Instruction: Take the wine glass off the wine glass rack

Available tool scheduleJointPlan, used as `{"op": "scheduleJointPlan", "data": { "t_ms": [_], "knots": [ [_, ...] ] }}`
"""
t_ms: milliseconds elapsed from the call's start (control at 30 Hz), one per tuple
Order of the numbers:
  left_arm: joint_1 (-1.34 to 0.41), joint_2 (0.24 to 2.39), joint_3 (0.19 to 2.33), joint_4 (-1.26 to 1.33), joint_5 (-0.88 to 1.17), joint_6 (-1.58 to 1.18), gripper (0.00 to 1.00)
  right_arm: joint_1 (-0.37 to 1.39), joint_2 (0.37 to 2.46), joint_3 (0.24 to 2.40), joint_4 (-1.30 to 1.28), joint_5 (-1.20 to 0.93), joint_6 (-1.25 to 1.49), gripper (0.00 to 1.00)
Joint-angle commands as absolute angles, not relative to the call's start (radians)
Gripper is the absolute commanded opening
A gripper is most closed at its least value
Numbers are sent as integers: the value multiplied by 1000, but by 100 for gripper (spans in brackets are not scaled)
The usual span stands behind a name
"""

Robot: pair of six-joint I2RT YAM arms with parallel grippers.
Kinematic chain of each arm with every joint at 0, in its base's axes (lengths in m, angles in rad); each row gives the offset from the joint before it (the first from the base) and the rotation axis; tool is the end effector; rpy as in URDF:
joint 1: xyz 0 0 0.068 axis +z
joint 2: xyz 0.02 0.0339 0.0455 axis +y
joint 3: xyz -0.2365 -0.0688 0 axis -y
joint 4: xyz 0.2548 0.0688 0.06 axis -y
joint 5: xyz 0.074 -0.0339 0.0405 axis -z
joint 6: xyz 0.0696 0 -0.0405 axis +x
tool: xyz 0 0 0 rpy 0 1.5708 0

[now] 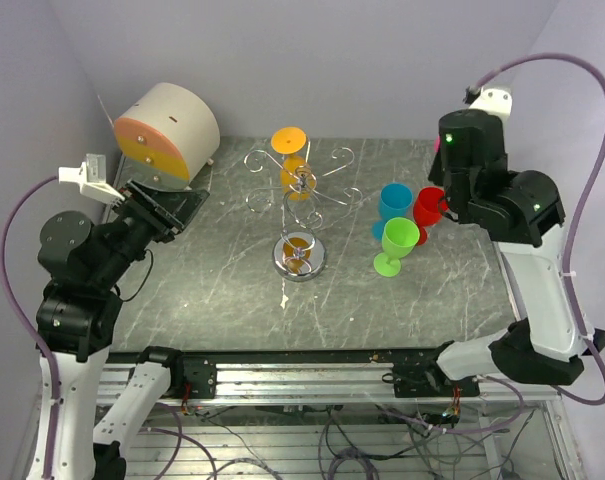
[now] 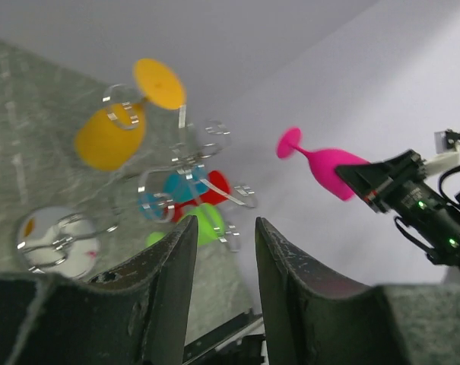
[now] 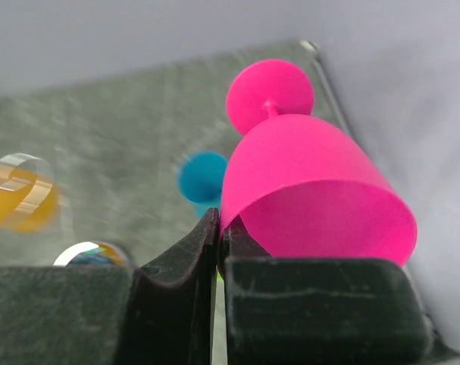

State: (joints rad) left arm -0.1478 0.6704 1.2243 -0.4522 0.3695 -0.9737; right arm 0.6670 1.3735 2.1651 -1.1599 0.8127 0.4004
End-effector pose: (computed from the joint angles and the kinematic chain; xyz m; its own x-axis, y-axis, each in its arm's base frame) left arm 0.1526 -0.0481 0.4596 -0.3510 -0.7274 -0.5897 0.3601 0.4765 -0.8021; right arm 0.2070 0.0987 0.5250 -0.2188 0.1688 -0.9611 0.2087 0.9702 0.1229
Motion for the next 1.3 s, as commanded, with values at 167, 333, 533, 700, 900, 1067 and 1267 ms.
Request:
{"op": "scheduleJointPlan", "data": {
  "t_ms": [167,333,533,700,900,1067,1267],
  "knots": [
    [-149,817,1304,-695,295,-749,44,372,1180,1942,-1378,782,365,0],
    [-149,854,1316,-706,270,-707,43,336,1187,1776,-1367,654,363,0],
    [-149,872,1345,-733,228,-661,43,266,1205,1678,-1348,528,365,0],
    [-149,900,1339,-707,248,-645,43,198,1201,1578,-1280,412,333,0],
    [-149,936,1328,-686,265,-630,43,125,1218,1454,-1178,256,299,0],
    [-149,940,1302,-663,284,-630,43,77,1259,1383,-1116,191,289,0],
    [-149,936,1288,-645,284,-622,43,60,1312,1344,-1067,106,276,0]
  ]
}}
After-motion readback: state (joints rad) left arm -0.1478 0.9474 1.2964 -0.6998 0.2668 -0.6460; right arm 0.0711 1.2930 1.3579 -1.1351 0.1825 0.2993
